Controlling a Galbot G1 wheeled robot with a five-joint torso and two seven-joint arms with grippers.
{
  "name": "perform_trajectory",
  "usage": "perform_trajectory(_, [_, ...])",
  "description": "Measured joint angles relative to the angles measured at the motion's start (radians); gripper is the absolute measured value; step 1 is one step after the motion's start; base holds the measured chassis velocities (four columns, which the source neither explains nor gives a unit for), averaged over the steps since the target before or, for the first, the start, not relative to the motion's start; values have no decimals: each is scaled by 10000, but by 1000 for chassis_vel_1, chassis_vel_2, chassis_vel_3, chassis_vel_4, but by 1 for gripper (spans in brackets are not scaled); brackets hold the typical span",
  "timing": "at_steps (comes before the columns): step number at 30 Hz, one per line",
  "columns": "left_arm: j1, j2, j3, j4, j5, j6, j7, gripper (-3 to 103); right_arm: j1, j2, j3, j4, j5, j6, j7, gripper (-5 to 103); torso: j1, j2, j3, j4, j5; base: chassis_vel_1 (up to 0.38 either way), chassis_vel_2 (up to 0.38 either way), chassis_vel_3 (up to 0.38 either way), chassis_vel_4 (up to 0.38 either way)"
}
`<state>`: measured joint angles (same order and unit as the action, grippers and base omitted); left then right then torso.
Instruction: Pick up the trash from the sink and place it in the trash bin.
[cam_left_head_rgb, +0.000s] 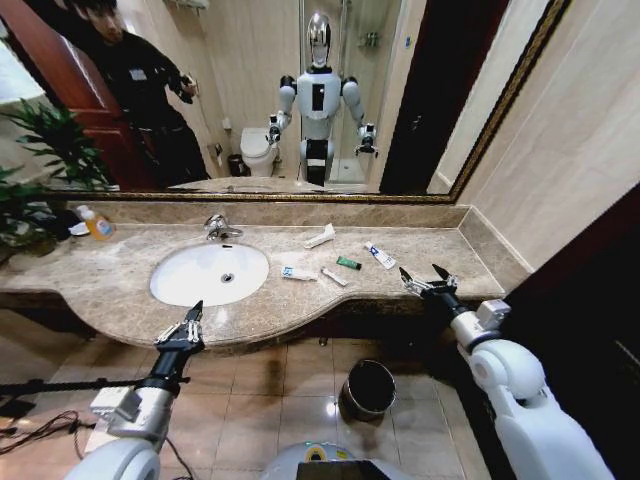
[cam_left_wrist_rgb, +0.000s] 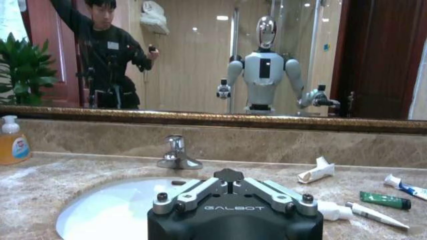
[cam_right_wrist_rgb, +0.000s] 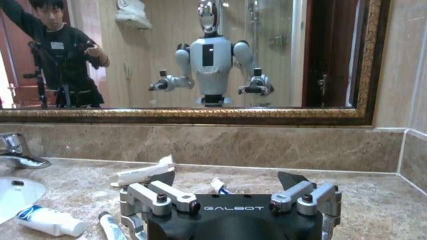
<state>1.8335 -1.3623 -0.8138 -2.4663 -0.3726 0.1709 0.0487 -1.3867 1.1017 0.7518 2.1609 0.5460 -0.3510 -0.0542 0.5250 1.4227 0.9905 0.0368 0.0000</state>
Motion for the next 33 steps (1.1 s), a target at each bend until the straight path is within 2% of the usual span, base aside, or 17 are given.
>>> perform_trajectory(18, [0,0,0,0,0,0,0,0,348,-126,-174,-71,240,-632,-259,100,0,0,0,0,0,0,0,0,0])
perform_trajectory(26, [0,0,0,0,0,0,0,0,531,-139,-197,-383,191,-630,-818,100,0,0,0,-1,0,0,0,0,0])
perform_trajectory(33, [0,0,0,0,0,0,0,0,1284,-273,-703,-856,118,-951,-1295,100,0,0,0,0,0,0,0,0,0])
